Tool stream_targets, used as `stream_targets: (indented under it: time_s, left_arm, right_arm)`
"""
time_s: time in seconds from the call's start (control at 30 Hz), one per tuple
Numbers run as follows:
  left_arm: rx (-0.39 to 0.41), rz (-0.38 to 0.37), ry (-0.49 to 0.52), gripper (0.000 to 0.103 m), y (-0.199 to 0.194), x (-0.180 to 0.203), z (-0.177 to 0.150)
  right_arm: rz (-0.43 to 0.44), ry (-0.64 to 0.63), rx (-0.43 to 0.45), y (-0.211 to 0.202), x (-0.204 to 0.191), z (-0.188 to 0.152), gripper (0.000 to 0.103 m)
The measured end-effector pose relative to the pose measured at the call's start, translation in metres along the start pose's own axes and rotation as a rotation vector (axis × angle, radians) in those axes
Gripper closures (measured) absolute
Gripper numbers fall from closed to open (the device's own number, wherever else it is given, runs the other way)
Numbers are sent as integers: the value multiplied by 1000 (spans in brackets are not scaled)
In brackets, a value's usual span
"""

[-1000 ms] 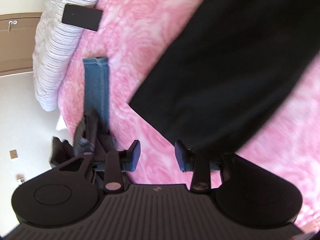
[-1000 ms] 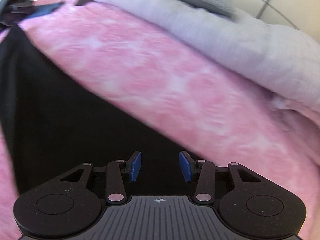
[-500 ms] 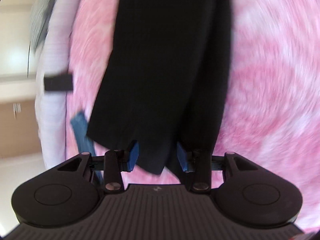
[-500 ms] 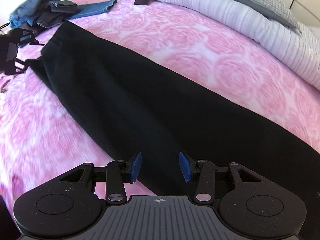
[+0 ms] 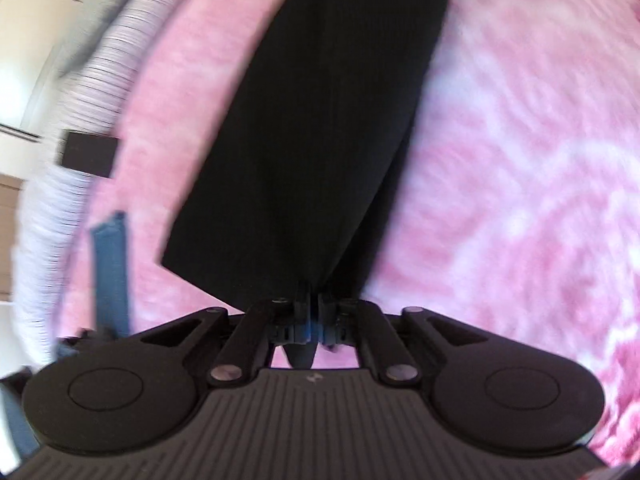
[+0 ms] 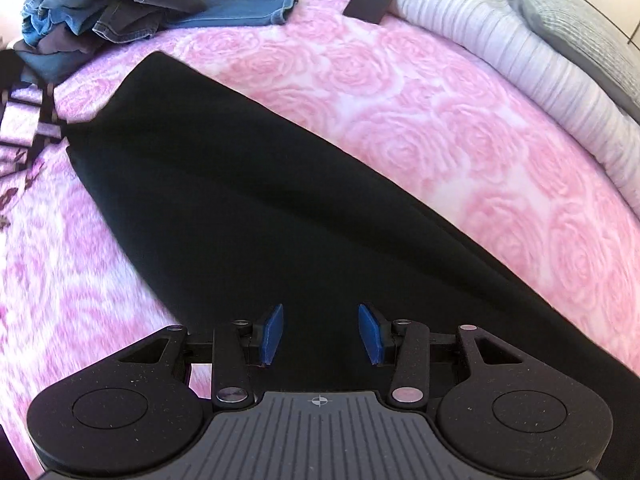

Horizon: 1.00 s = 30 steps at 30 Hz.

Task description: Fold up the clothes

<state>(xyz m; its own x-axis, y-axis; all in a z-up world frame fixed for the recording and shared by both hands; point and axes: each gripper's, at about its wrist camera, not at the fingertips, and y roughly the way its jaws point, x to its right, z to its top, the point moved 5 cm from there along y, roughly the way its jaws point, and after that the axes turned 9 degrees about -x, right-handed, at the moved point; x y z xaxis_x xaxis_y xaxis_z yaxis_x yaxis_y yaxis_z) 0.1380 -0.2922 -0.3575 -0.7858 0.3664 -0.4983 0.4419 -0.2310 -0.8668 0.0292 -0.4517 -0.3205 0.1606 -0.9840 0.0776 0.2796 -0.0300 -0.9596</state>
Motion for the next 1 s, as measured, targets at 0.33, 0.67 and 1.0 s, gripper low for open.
stream_targets:
  time_s: [0.33,0.67,1.0]
  left_arm:
    - [47,-51,-314,72,16,-81,-35]
    - [207,-179,-461,70,42,-147,16]
    - [120,-63,-362,66,92,-137,29]
  right_arm:
    - [-28,-16,-1,13,7,23,59]
    - [-183,-118,-13,51,62,51,59]
    - [-275,70,-34,68,124,18,59]
